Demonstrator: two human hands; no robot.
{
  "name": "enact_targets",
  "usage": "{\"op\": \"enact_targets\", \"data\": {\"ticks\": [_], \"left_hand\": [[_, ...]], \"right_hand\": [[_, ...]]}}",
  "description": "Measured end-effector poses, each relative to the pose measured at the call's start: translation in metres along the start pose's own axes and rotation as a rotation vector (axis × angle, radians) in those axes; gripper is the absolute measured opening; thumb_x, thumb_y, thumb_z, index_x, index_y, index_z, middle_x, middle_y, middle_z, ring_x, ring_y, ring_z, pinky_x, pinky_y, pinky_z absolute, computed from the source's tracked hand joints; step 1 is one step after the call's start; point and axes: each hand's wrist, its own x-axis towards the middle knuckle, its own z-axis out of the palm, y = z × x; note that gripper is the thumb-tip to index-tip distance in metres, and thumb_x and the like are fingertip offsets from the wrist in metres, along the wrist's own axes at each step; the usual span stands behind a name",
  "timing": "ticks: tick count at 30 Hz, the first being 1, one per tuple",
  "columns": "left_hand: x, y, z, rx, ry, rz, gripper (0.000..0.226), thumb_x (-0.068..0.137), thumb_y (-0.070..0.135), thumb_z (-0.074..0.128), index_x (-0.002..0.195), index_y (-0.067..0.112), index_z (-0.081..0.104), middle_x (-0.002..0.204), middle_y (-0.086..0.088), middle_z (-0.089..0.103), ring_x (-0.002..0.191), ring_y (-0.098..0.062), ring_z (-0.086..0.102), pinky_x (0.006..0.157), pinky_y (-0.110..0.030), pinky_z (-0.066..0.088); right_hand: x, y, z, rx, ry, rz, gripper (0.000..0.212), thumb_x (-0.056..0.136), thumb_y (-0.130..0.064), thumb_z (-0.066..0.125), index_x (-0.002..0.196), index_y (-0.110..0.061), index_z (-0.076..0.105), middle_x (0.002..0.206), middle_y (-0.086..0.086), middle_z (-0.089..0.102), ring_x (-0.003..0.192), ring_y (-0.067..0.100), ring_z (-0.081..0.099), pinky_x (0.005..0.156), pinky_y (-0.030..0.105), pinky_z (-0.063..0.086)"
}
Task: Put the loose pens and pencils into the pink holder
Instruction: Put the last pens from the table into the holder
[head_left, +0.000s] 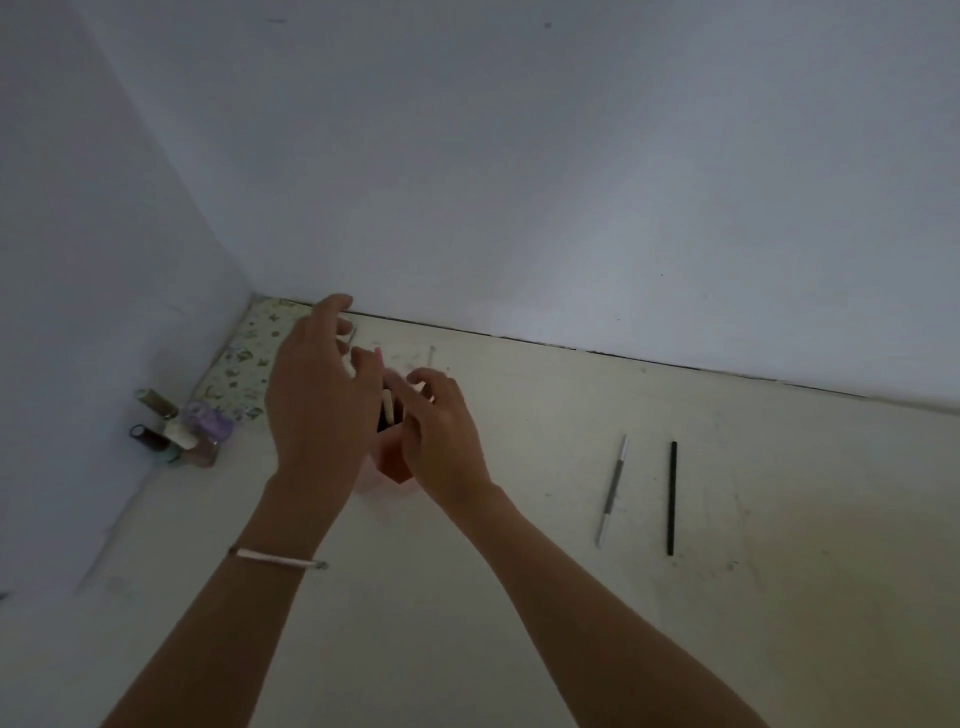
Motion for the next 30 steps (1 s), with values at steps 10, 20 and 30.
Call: {"op": "enact_targets", "data": {"ticks": [10, 20, 30], "left_hand": [[-0.126, 0.091, 0.144, 0.124, -0.665, 0.203, 0.016, 0.094, 0.027, 0.051, 0.103, 0.015, 0.056, 0.097, -0.002, 0.064, 0.084, -0.017, 0.063, 0.073, -0.027, 0.054], [-0.160, 0.109, 0.204, 0.168, -0.846, 0.173, 0.036, 0.098, 0.013, 0.045, 0.133, 0.009, 0.037, 0.112, -0.011, 0.062, 0.097, -0.027, 0.066, 0.081, -0.035, 0.054], [-0.079, 0.131, 0.121, -0.489, -0.365, 0.115, 0.067, 0.081, 0.010, 0.068, 0.136, 0.031, 0.036, 0.079, 0.012, 0.057, 0.068, -0.004, 0.063, 0.060, -0.007, 0.051]], "right_hand": [[-0.023, 0.098, -0.148, 0.037, 0.585, 0.559, 0.046, 0.087, 0.008, 0.040, 0.124, -0.017, 0.055, 0.106, -0.002, 0.057, 0.081, -0.007, 0.051, 0.063, 0.008, 0.041], [-0.090, 0.147, -0.201, -0.014, 0.560, 0.723, 0.043, 0.084, 0.003, 0.048, 0.113, -0.028, 0.058, 0.099, -0.014, 0.056, 0.078, -0.002, 0.052, 0.064, 0.008, 0.043], [-0.109, 0.189, -0.176, -0.401, -0.033, 1.029, 0.042, 0.098, -0.015, 0.043, 0.139, -0.015, 0.038, 0.124, 0.012, 0.053, 0.109, 0.028, 0.055, 0.087, 0.039, 0.050]]}}
